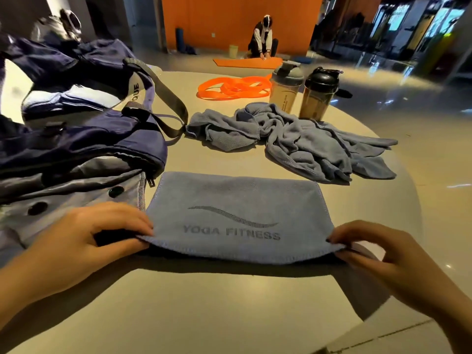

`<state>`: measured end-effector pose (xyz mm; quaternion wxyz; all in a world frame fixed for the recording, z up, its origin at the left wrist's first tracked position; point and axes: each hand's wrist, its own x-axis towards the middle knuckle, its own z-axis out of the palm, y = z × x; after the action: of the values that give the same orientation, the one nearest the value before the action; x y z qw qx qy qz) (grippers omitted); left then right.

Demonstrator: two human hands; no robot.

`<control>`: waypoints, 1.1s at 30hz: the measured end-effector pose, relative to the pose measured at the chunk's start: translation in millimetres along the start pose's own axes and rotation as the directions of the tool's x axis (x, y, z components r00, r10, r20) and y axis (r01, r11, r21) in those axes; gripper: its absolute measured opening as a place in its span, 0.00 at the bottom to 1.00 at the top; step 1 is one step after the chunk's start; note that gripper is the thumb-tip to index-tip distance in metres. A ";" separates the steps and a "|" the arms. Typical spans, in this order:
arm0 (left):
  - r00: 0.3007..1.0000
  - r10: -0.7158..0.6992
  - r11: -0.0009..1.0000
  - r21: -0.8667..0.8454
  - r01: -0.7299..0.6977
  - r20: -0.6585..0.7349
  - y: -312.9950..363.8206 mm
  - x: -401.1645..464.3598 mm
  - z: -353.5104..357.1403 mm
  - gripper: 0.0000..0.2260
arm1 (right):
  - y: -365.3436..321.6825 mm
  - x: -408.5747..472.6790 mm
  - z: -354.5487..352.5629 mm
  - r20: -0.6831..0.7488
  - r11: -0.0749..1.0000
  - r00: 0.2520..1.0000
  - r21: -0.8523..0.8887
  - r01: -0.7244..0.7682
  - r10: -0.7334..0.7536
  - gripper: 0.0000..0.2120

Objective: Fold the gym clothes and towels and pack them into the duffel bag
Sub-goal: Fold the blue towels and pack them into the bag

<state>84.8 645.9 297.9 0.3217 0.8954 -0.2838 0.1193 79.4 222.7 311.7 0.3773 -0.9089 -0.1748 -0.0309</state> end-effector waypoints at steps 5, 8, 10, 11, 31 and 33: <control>0.992 0.030 0.989 0.137 -0.046 0.121 -2.7 -10.3 4.3 0.13 | 7.8 -9.9 12.6 -0.014 0.982 0.998 -0.180 0.059 -0.063 0.22; 0.982 0.136 0.938 0.301 -0.169 0.128 1.2 -8.6 8.5 0.15 | 8.2 -11.0 14.0 -0.071 0.969 0.990 -0.227 0.102 -0.121 0.12; 0.983 0.164 0.925 0.332 -0.184 0.085 3.6 -7.7 10.9 0.18 | 2.3 -9.2 14.1 -0.146 0.991 0.984 -0.100 0.085 -0.099 0.08; 0.990 0.137 0.943 0.302 -0.142 0.038 6.7 -5.7 10.4 0.19 | -1.6 -6.2 13.1 -0.193 0.997 0.979 0.018 0.069 -0.065 0.04; 0.868 -0.483 0.631 -0.640 0.439 0.120 50.6 85.0 -41.1 0.30 | -54.9 66.6 -74.6 -0.382 0.932 0.895 0.351 -0.089 0.229 0.01; 0.812 -0.572 0.741 -0.352 0.572 0.115 37.6 83.6 -19.5 0.17 | -36.4 86.8 -51.8 -0.280 0.928 0.907 0.292 -0.233 0.316 0.02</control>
<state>129.9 598.6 365.1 0.5054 0.8618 -0.0129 -0.0404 152.2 236.0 389.5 0.5134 -0.8518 0.0174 -0.1024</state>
